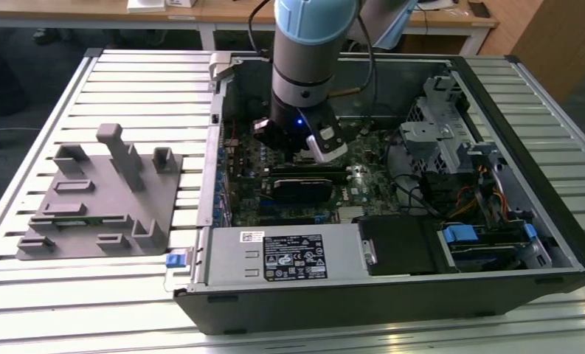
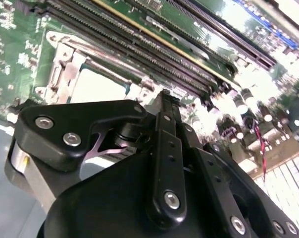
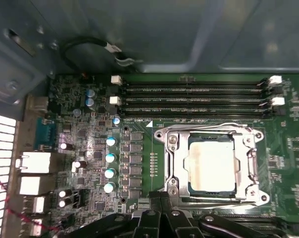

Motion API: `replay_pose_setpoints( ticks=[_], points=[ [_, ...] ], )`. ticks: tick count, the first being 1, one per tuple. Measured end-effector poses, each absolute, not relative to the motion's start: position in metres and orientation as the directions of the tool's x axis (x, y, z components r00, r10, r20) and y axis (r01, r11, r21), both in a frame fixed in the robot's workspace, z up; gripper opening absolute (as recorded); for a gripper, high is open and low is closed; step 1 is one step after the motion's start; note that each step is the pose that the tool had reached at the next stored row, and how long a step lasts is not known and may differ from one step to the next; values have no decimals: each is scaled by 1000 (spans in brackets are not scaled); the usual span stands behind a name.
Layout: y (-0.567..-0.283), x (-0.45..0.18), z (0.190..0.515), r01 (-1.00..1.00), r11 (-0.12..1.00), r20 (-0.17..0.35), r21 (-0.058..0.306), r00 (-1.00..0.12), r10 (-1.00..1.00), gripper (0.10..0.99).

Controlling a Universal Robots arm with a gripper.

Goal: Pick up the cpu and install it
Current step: 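Install the second cpu locking lever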

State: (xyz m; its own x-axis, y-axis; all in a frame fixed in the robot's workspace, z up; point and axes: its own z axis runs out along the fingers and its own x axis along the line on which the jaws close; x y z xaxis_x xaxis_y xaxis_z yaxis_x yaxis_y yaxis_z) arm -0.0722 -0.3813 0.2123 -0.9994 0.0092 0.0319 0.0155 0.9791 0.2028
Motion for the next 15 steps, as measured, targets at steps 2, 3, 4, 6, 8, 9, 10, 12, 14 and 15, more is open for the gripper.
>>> replay_pose_setpoints(
  ticks=[2,3,4,6,8,9,10,12,14,15],
  points=[
    [-381,-72,217,15,979,32,203,-999,9,106],
    [-381,-72,219,15,979,32,203,-999,9,106],
    [-381,-72,220,15,979,32,204,-999,9,106],
    [-381,-72,225,15,979,32,205,-999,9,106],
    [-381,-72,228,15,979,32,204,-999,9,106],
    [-381,-72,230,15,979,32,205,-999,9,106],
    [-381,-72,231,15,979,32,205,-999,9,106],
    [-381,-72,234,15,979,32,205,-999,9,106],
    [-381,-72,236,15,979,32,205,-999,9,106],
    [-381,-72,237,15,979,32,205,-999,9,106]
  ],
)
